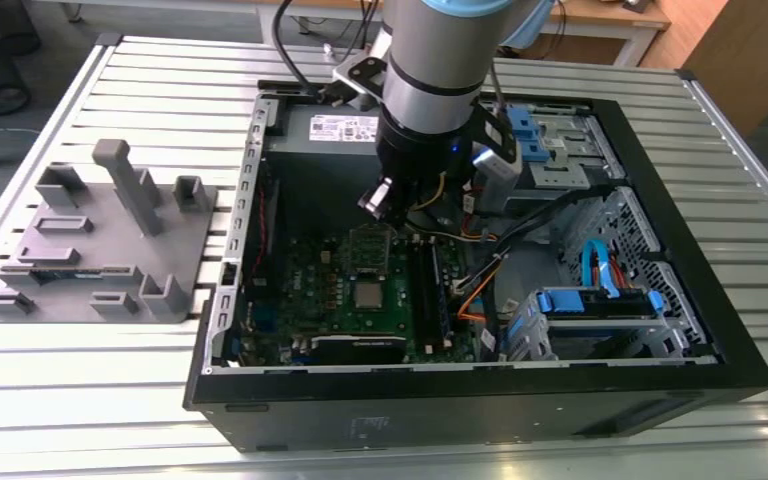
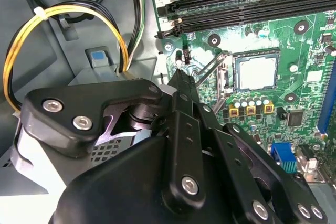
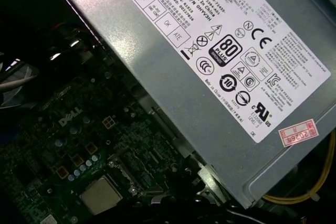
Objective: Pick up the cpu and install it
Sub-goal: 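Close the cpu cover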
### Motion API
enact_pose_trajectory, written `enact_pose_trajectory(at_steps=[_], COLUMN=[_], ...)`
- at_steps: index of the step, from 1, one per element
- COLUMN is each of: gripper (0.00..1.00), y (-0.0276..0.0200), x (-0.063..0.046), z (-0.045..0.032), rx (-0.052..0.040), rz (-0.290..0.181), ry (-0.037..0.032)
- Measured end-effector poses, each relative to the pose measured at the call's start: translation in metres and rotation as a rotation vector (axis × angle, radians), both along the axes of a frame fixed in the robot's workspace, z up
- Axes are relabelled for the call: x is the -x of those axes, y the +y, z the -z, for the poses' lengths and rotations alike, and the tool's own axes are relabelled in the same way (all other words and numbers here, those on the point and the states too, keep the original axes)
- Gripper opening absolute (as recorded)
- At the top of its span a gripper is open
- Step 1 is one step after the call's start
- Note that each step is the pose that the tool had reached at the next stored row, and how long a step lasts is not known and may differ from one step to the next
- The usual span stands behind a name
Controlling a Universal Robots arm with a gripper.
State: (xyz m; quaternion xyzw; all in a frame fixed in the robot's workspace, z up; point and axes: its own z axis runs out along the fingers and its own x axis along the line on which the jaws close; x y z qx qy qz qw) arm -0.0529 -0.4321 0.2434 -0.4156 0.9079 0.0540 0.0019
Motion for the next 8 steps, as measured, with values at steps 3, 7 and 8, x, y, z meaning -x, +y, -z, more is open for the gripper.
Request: enact_pose_trajectory(at_steps=[3,7,8], gripper=[0.11,0.11,0.11], y=[0.0000,0.0000,0.0000], x=[-0.0001,-0.0002,-0.0002], z=[0.0000,-0.0003,-0.0005], rx=[-0.0002,-0.0003,-0.0004], rz=[-0.012,-0.033,-0.037], ry=[0.0000,0.0000,0.0000])
